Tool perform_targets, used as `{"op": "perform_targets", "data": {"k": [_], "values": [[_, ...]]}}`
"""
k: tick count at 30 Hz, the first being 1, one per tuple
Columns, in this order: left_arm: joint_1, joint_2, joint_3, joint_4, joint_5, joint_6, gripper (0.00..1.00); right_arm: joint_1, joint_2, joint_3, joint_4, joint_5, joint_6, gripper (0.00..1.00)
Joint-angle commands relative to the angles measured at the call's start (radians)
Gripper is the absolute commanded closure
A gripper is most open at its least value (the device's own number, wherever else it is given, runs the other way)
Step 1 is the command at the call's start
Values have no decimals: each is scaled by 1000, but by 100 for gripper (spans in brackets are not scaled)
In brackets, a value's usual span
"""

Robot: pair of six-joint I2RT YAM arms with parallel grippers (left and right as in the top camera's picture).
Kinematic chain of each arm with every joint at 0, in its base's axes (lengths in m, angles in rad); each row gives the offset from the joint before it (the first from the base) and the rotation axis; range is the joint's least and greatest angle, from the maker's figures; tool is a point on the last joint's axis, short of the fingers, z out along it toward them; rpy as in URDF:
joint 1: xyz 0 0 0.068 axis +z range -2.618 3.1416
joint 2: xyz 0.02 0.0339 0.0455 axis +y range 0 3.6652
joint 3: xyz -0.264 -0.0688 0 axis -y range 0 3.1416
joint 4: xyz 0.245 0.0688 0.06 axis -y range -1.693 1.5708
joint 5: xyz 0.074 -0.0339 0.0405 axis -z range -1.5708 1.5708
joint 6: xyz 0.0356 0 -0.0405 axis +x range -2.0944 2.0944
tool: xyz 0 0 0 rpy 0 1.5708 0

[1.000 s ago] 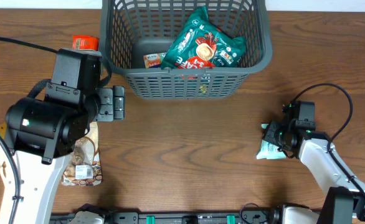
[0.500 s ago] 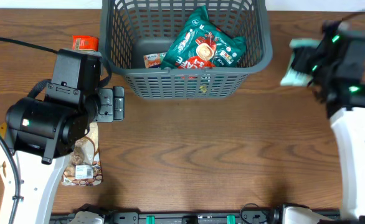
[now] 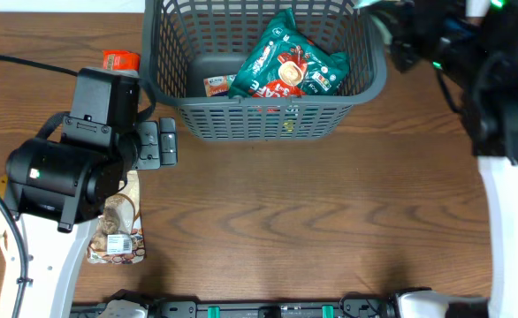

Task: Pack container
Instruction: 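Carry the light-blue packet into the basket and release it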

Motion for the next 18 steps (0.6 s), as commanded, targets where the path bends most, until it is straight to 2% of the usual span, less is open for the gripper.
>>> {"op": "perform_targets", "data": {"k": [1, 10, 17, 18], "values": [[14, 2, -3, 0, -12, -19, 1, 58, 134, 40, -5, -26, -96, 99], [14, 2, -3, 4, -12, -20, 1, 166, 436, 147, -78, -20, -165, 99], [14, 2, -3, 4, -12, -19, 1, 192, 582, 148, -183, 2, -164, 99], [14, 2, -3, 4, -12, -19, 1, 192, 591, 148, -196, 1, -164, 88]]}}
